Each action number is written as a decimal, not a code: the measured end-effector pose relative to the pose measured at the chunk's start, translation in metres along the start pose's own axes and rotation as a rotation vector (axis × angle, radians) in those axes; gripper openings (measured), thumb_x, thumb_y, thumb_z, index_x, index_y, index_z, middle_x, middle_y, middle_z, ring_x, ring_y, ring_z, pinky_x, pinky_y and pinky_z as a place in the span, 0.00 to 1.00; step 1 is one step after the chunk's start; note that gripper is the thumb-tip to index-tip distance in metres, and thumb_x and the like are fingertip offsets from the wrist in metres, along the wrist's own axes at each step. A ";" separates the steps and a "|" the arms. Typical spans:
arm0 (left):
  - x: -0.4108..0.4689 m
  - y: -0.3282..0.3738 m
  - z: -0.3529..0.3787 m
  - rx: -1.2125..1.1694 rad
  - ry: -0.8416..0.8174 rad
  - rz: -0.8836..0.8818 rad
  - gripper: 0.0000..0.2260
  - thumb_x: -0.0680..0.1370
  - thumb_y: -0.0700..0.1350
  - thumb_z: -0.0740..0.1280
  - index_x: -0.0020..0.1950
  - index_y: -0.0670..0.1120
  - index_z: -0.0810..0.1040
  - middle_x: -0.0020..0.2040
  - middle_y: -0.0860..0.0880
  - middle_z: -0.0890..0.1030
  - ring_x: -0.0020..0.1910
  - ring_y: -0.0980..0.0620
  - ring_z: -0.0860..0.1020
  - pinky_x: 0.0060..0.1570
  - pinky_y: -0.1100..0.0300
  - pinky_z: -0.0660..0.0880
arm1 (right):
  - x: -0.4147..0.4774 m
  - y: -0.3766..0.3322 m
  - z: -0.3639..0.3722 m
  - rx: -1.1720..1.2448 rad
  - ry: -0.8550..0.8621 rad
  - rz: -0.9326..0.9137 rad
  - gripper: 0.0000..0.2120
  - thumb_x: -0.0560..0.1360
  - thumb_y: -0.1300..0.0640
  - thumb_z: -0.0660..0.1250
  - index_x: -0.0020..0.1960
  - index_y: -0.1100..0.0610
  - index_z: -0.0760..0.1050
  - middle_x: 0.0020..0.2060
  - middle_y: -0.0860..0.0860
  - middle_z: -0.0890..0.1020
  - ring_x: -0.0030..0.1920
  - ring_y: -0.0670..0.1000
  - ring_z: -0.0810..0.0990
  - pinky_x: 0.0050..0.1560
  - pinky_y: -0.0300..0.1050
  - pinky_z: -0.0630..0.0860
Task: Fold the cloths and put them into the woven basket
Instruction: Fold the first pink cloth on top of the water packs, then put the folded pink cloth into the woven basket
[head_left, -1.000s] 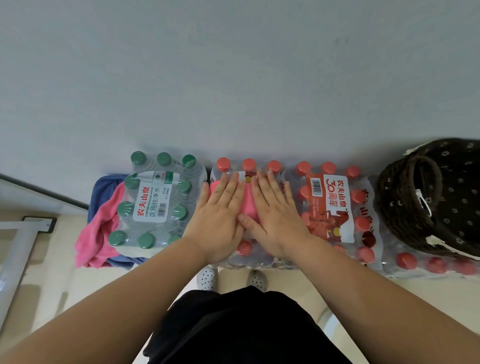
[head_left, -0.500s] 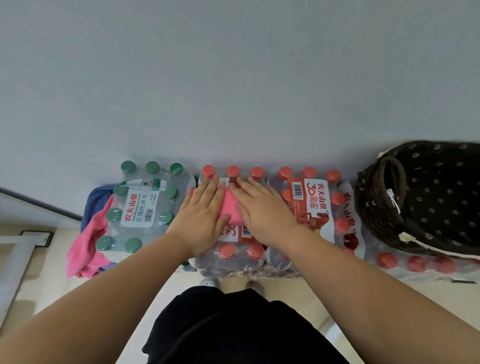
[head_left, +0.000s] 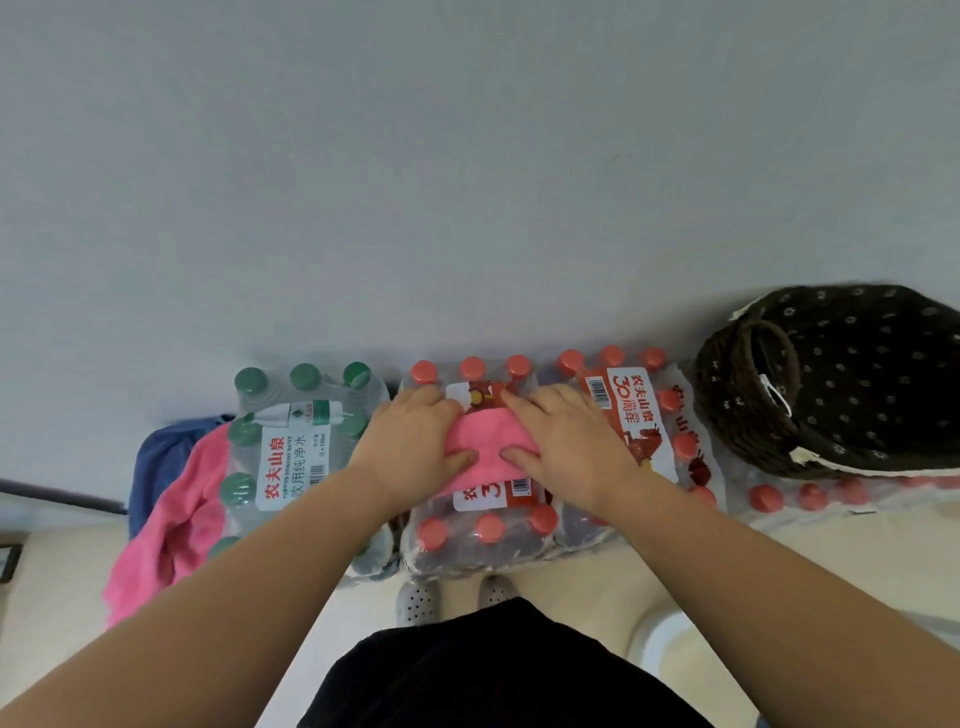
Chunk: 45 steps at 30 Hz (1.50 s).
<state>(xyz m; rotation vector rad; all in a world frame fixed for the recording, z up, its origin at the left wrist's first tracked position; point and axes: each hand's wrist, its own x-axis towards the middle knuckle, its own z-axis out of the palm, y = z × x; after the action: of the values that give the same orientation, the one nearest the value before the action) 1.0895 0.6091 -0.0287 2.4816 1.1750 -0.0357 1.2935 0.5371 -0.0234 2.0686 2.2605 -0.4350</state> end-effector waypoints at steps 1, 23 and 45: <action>0.002 -0.002 -0.002 -0.015 -0.003 0.026 0.21 0.73 0.61 0.69 0.60 0.51 0.76 0.54 0.50 0.76 0.56 0.47 0.73 0.57 0.51 0.72 | -0.001 -0.002 -0.003 0.011 -0.002 0.008 0.32 0.77 0.39 0.63 0.76 0.52 0.63 0.64 0.52 0.73 0.65 0.56 0.69 0.69 0.56 0.66; 0.054 0.139 -0.057 -0.759 0.039 0.385 0.21 0.81 0.44 0.65 0.68 0.65 0.68 0.63 0.60 0.76 0.57 0.60 0.77 0.54 0.63 0.76 | -0.082 0.084 -0.109 0.907 0.647 0.403 0.25 0.75 0.50 0.72 0.69 0.44 0.67 0.52 0.46 0.79 0.49 0.41 0.81 0.46 0.35 0.78; 0.126 0.309 -0.016 -0.198 0.302 0.165 0.22 0.73 0.57 0.70 0.65 0.54 0.75 0.63 0.54 0.75 0.64 0.51 0.70 0.64 0.59 0.64 | -0.101 0.334 -0.111 1.191 0.237 0.430 0.15 0.77 0.59 0.69 0.60 0.46 0.73 0.54 0.51 0.79 0.51 0.50 0.78 0.41 0.43 0.75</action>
<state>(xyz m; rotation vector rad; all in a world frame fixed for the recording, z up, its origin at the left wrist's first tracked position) 1.4001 0.5315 0.0670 2.4519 1.0229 0.4919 1.6492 0.4879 0.0470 3.0831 1.6278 -1.9101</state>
